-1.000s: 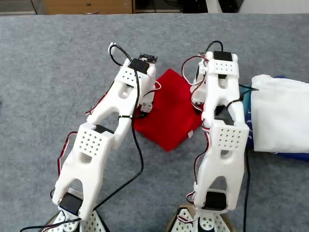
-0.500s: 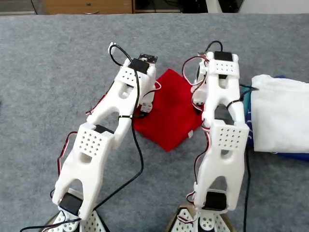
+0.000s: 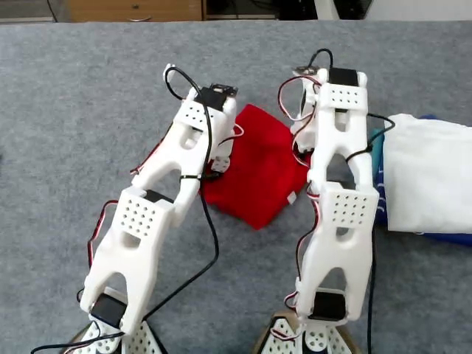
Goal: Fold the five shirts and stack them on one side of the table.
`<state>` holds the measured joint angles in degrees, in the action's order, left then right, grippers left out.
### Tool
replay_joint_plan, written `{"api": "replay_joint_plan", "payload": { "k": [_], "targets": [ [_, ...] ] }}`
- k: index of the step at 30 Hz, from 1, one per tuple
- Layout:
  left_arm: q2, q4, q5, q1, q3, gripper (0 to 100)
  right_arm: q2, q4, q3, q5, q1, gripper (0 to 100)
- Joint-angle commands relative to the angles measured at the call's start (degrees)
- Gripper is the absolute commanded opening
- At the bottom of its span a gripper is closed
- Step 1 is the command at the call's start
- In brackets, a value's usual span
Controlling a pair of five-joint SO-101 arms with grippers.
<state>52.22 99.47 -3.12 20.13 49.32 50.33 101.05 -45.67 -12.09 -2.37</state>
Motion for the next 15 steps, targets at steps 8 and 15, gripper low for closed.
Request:
{"api": "replay_joint_plan", "payload": {
  "k": [8,15],
  "targets": [
    [-12.2,1.2,0.2,0.6,-1.6,2,-14.0,1.2,4.4,-9.7,-1.4,0.2],
    [-19.5,1.2,-0.2,5.6,-5.1,2,-20.4,1.2,6.6,-15.7,-4.9,0.2]
  ]
}}
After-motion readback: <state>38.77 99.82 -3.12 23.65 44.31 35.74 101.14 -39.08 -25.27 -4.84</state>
